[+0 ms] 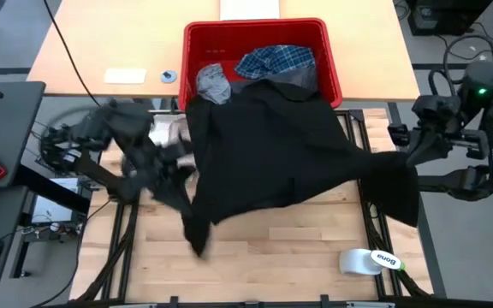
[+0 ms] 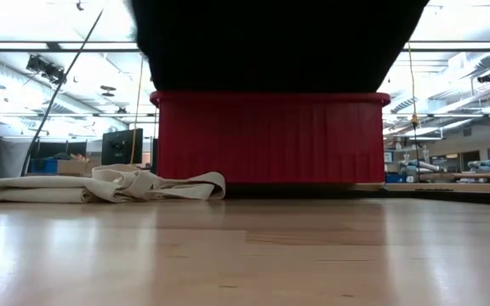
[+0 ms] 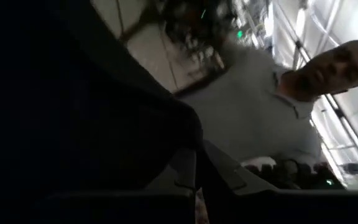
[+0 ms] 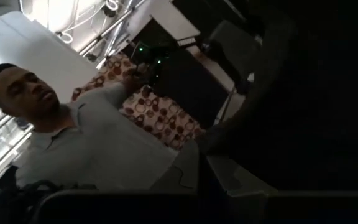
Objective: Fold Laundry from Bin
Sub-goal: Fold the black shirt
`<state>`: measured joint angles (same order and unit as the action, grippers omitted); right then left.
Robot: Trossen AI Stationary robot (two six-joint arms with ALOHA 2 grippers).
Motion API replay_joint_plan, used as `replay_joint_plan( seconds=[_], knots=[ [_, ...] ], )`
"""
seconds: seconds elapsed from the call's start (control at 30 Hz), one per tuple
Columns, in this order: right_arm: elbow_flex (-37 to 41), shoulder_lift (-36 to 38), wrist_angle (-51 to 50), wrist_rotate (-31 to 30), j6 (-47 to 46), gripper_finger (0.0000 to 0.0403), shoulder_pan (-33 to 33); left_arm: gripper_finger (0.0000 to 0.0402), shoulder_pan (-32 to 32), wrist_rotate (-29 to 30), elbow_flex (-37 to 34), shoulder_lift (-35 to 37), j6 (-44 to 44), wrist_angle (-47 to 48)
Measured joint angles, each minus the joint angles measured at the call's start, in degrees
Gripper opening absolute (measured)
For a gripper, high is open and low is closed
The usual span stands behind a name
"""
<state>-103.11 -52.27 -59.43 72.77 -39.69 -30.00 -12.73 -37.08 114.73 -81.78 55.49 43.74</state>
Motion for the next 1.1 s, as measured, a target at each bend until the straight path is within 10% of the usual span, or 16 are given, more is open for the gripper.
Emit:
replay_joint_plan(
  seconds=[0.57, 0.87, 1.1],
  knots=[
    [2.1, -6.4, 5.6, -10.8, -7.1, 0.0007, 19.2, 0.0015, -14.3, 8.6, -0.1, -1.0, 17.1, 4.7],
    [-2.4, -18.4, 33.5, -16.6, -11.5, 0.0007, 23.5, 0.0005, -14.4, 21.3, 0.0, 3.7, -0.9, -10.2],
    [-15.7, -26.3, 33.2, -15.5, -12.5, 0.0007, 29.4, 0.0007, -15.3, 22.1, 0.1, 6.9, -10.4, -19.6]
  ],
)
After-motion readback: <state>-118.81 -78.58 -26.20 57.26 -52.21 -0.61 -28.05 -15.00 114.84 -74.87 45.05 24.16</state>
